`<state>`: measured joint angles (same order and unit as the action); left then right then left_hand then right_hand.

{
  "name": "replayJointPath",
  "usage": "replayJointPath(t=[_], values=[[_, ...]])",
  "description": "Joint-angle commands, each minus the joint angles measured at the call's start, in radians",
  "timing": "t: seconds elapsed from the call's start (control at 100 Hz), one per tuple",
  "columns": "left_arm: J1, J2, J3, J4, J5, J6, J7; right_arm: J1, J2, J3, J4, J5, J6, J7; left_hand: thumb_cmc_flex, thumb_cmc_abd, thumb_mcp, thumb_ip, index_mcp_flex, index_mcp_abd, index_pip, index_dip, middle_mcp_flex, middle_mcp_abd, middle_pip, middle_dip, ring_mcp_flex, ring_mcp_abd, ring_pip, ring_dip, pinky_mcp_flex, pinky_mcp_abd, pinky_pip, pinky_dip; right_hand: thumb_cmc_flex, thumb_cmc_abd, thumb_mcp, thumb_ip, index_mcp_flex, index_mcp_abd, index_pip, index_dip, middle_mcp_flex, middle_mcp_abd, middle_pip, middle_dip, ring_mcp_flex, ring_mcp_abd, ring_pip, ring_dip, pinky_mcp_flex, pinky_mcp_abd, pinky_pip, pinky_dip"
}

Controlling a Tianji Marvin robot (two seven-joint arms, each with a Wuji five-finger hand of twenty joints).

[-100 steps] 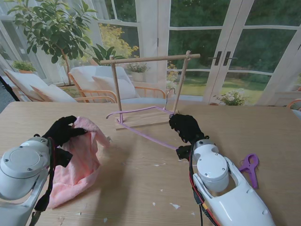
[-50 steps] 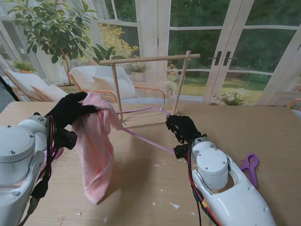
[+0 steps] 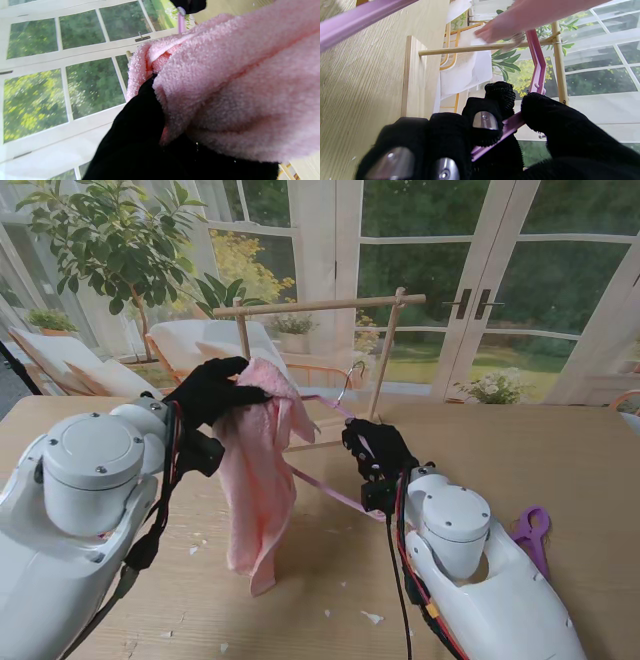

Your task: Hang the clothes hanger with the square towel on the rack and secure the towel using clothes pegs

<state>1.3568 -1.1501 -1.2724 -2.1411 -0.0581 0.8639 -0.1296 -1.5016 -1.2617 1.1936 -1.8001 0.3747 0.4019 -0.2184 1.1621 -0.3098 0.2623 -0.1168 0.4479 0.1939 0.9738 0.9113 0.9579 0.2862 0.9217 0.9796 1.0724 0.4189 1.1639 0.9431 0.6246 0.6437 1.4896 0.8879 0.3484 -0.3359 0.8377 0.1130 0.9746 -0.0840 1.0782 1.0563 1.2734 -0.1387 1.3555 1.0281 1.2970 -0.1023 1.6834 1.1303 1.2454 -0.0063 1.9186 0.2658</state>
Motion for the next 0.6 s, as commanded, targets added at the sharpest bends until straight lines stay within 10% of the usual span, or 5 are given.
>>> replayJointPath(t=[0.0,0.59], values=[[-0.008,-0.011,0.020,0.020,0.019,-0.008,-0.017,-0.008,-0.014,0.002,-0.025,-0.007,0.014,0.004,0.129,0.073,0.046,0.046,-0.012,-0.048,0.070,0.031,0.028,-0.028,0.072,0.031,0.000,0.041,-0.004,0.013,-0.012,0.015,0.024,0.033,0.068,0.062,0.048,0.062,0.039,0.084,0.028,0.016,0.075,0.038,0.151,0.006,0.016,0.029,0.150,0.060,0.007,-0.096,0.175,1.051],[-0.078,-0.068,0.177,0.128,0.047,-0.055,0.111,0.000,-0.022,0.001,-0.065,0.112,0.073,0.006,0.129,0.061,0.105,0.036,-0.012,-0.037,0.060,0.017,-0.005,-0.010,-0.044,-0.062,-0.083,0.102,-0.216,-0.066,-0.112,0.020,-0.137,-0.034,0.091,0.065,0.029,0.051,0.030,0.104,0.026,0.016,0.063,0.058,0.160,-0.002,0.016,0.038,0.151,0.054,0.006,-0.080,0.175,1.047]])
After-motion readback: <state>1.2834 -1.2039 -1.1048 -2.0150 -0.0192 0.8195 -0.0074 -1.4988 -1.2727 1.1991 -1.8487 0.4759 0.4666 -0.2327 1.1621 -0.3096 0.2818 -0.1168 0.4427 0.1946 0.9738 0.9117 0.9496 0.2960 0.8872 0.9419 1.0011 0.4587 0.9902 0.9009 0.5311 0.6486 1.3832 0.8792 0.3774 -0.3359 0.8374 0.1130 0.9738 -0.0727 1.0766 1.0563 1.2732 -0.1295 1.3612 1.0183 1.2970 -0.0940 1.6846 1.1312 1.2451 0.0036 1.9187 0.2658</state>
